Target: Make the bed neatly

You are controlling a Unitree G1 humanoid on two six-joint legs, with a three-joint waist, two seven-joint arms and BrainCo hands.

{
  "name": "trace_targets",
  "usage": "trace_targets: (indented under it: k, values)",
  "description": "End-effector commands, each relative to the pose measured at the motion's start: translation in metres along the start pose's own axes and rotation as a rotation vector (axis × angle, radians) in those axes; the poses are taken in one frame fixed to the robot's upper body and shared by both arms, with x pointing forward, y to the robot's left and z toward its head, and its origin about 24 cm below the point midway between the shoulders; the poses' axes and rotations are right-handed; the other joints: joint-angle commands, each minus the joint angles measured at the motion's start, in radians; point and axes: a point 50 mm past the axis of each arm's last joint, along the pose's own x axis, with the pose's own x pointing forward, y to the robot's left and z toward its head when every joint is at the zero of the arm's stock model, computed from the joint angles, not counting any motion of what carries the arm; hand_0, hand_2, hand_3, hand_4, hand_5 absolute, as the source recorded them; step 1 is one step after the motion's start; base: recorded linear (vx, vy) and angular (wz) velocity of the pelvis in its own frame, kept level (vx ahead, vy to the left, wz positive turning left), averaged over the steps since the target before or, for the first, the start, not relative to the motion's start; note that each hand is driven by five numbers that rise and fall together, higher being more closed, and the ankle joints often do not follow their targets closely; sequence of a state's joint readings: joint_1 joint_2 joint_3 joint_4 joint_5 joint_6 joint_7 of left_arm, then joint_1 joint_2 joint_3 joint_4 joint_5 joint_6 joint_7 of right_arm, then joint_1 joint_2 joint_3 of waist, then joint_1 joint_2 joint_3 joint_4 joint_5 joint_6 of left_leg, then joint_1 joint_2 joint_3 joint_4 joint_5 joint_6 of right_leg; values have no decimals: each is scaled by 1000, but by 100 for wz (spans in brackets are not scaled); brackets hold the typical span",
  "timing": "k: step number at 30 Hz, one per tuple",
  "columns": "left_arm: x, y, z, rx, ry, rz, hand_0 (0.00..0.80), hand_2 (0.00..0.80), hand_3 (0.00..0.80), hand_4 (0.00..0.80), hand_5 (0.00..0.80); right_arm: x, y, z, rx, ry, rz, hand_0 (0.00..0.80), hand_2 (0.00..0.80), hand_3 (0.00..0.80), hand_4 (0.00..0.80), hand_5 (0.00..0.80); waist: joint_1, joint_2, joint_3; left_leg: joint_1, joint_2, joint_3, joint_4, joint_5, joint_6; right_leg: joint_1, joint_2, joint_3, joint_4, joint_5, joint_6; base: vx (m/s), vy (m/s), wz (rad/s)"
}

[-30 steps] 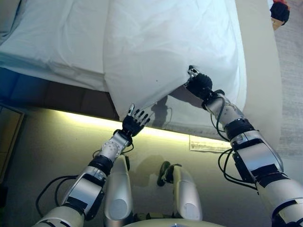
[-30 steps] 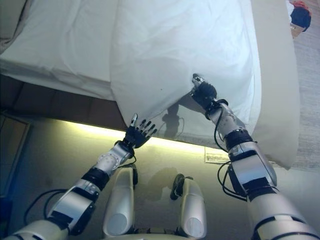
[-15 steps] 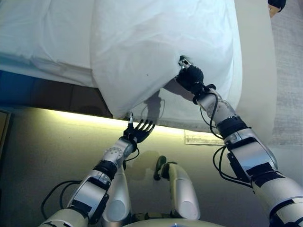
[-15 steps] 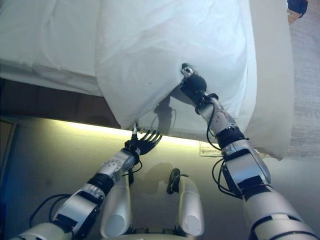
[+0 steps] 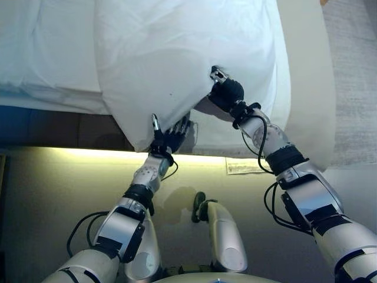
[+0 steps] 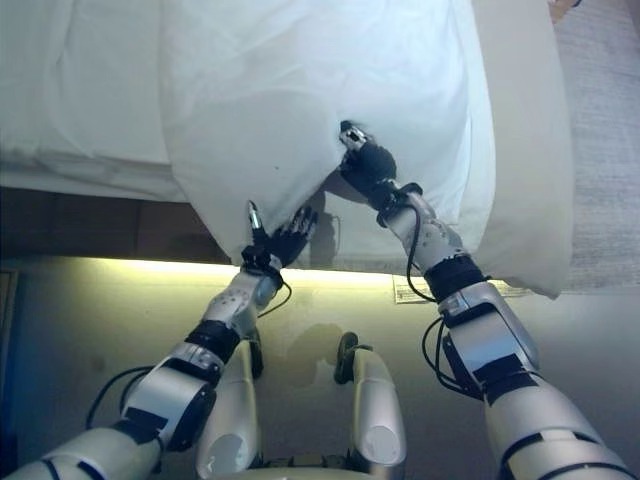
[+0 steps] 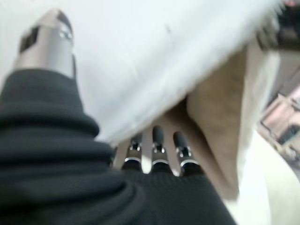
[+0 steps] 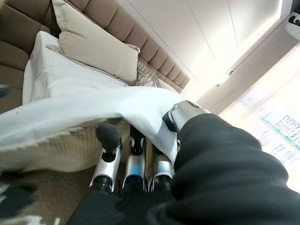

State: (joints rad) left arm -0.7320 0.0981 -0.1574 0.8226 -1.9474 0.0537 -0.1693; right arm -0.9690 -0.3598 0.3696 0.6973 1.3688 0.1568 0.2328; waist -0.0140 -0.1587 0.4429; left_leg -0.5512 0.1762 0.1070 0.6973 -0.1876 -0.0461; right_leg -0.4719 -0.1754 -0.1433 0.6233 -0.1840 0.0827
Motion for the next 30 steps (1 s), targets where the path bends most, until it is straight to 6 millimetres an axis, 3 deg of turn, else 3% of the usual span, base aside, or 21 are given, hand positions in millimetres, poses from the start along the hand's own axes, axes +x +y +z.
trace_targets:
  k: [1, 11, 18, 19, 20, 25, 30]
  values:
    - [15, -44, -20, -34, 47, -214, 0, 0, 0, 0, 0, -2, 37, 4, 24, -56, 235, 800, 800, 800, 800, 800, -7, -6, -93, 39, 20, -26, -96, -1, -30, -1, -14, 5, -55, 44, 7, 35, -3, -1]
    - [21, -102, 20, 2, -121, -427, 0, 0, 0, 0, 0, -13, 30, -6, 41, -18, 254, 800, 800, 800, 800, 800, -17, -21, -108, 41, 23, -30, -87, -17, -36, -4, -15, 7, -45, 34, 8, 0, 0, 0]
    - [15, -110, 45, 15, -210, -447, 0, 0, 0, 0, 0, -19, 21, -19, 14, 44, 230, 800, 800, 800, 800, 800, -8, -18, -114, 44, 13, -42, -100, -16, -39, -3, -22, 2, -51, 31, 12, -18, 28, 1]
    - [14, -110, 48, 18, -216, -451, 0, 0, 0, 0, 0, -20, 18, -22, -6, 66, 211, 772, 772, 772, 772, 772, -7, -17, -115, 48, 12, -43, -105, -15, -39, -1, -23, 3, -55, 31, 13, -14, 58, 2]
    - [13, -110, 51, 22, -220, -451, 0, 0, 0, 0, 0, -22, 13, -25, -23, 87, 161, 0, 0, 0, 0, 0, -6, -16, -118, 51, 11, -43, -109, -15, -39, 1, -26, 1, -57, 32, 14, -10, 54, 2]
    - [8, -109, 67, 51, -242, -434, 0, 0, 0, 0, 0, -34, -8, -42, -27, 196, 108, 0, 0, 0, 0, 0, -4, -12, -129, 81, 3, -45, -144, -7, -43, 26, -30, -2, -86, 33, 20, -19, 70, 3]
    - [-3, -97, 85, 66, -278, -408, 0, 0, 0, 0, 0, -58, -27, -73, 13, 311, 69, 0, 0, 0, 0, 0, -6, -4, -148, 136, -8, -42, -197, 10, -46, 74, -38, -3, -130, 40, 27, -21, 78, 5]
